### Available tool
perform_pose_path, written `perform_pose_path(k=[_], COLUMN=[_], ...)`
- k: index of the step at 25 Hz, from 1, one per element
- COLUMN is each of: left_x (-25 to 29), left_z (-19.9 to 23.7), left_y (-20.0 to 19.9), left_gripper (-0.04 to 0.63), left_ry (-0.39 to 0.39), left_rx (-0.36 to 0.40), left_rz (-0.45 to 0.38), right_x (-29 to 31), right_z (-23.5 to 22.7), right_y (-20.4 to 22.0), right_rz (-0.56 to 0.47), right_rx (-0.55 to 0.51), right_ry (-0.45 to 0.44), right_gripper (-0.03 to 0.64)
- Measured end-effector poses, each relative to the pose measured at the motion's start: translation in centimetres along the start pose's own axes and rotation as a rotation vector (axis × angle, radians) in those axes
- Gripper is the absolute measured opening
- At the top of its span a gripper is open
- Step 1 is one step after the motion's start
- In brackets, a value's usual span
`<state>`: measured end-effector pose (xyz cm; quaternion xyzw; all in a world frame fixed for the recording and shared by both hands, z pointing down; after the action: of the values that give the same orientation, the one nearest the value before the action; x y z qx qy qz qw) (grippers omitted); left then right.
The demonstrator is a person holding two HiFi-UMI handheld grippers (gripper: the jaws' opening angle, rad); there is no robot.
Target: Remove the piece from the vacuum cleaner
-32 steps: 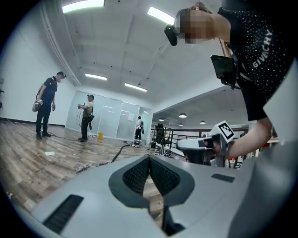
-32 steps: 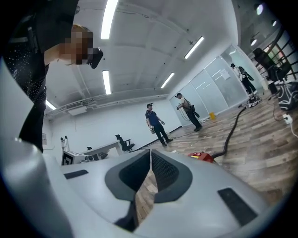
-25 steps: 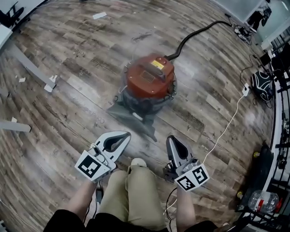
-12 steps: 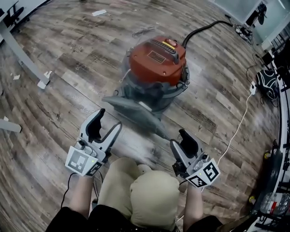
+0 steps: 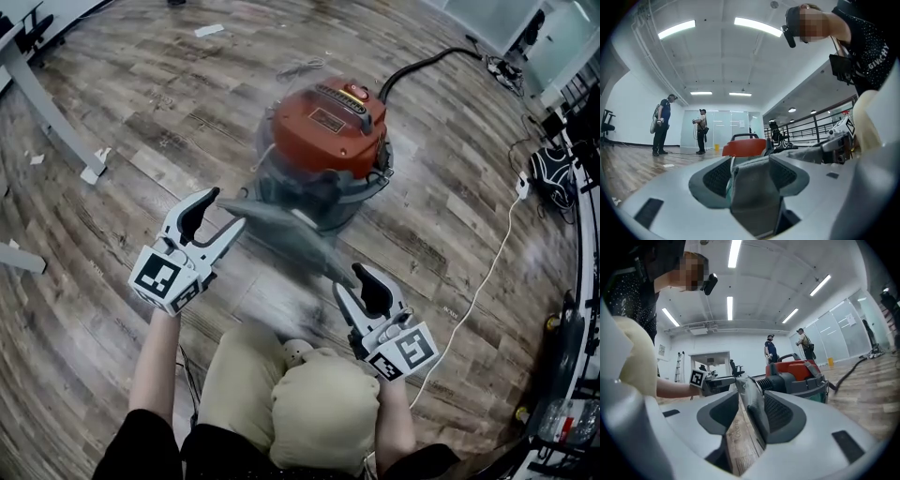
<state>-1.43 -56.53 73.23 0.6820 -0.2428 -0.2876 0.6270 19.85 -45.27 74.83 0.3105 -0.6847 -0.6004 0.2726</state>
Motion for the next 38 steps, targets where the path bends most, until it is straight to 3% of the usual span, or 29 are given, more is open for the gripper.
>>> perform_pose_path(k=[1,2,4,5,10,14,15,17,20,21,22,23,25,27,28,29,30,35,38], left_x=[0.1,0.1,-0.4,-0.7,-3.0,-6.1,-6.6,-6.8,-6.4,-6.2,-6.1,-6.1,-6.5,-6.9,-7.1,-7.3,-7.4,-7.5,-7.7], left_z=[-0.2,-0.3,-0.4,-0.6,-2.6,-2.4,-2.4,-3.0,-3.0,-2.9,-2.8,-2.8,-3.5,-4.5,-4.9,-5.2,-5.6,-7.1,-7.3], left_y=[-0.1,-0.2,-0.4,-0.5,-0.4,-0.5,-0.3,0.5,0.6,0.6,0.6,0.6,0.7,0.9,1.2,1.5,1.7,1.8,1.9], left_gripper=[0.234,0.169,0.054,0.035,0.031,0.029,0.029,0.031,0.033,0.093,0.208,0.274,0.279,0.268,0.139,0.008,0.006,0.006,0.006], left_ry=[-0.008,-0.025,-0.047,-0.044,-0.002,-0.048,-0.044,-0.026,-0.04,-0.051,-0.057,-0.057,-0.036,-0.015,-0.018,-0.022,-0.022,0.001,0.0], left_rx=[0.02,0.032,0.014,-0.004,-0.017,-0.135,-0.125,-0.069,-0.107,-0.129,-0.149,-0.165,-0.177,-0.158,-0.143,-0.131,-0.126,-0.092,-0.1], left_rz=[0.007,0.012,0.014,0.01,0.004,-0.048,-0.032,0.018,0.0,-0.004,-0.003,-0.004,-0.015,-0.013,-0.003,0.005,0.006,0.013,0.017], right_x=[0.2,0.3,0.2,0.1,-0.4,-2.2,-2.4,-2.3,-1.9,-1.8,-1.7,-1.8,-2.2,-2.7,-2.9,-3.2,-3.4,-4.1,-4.6], right_z=[0.0,0.1,0.2,0.4,1.8,3.5,3.7,3.6,2.4,2.1,2.1,2.2,2.9,4.1,4.4,4.6,4.7,4.6,4.4], right_y=[0.1,0.1,0.0,-0.1,-0.2,-0.2,0.1,0.8,0.9,0.7,0.6,0.7,1.1,1.7,2.0,2.4,2.7,2.9,2.5], right_rz=[0.021,0.036,0.035,0.027,-0.005,-0.052,-0.045,-0.021,-0.048,-0.059,-0.061,-0.053,-0.019,0.007,0.017,0.03,0.042,0.051,0.023], right_rx=[-0.022,-0.041,-0.045,-0.03,-0.015,0.043,0.05,0.025,0.063,0.085,0.099,0.105,0.107,0.112,0.119,0.125,0.129,0.062,0.086], right_ry=[0.011,0.022,0.035,0.035,0.036,0.003,0.005,0.037,0.126,0.151,0.165,0.166,0.125,0.048,0.025,0.019,0.021,0.032,0.036], right_gripper=[0.159,0.058,0.048,0.045,0.044,0.043,0.043,0.043,0.047,0.109,0.192,0.237,0.247,0.244,0.231,0.112,0.011,0.011,0.011])
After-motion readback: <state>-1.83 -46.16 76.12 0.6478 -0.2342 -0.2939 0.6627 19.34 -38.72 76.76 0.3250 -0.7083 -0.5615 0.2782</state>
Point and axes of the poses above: the fingertips, and each gripper's own axes: x forward along the fingers, z to its left, y out of its underside, the point moved 2 cm from there along -x, backward along the fingers, and after that the axes turned 4 degrees about -z, right-handed, at the moved point
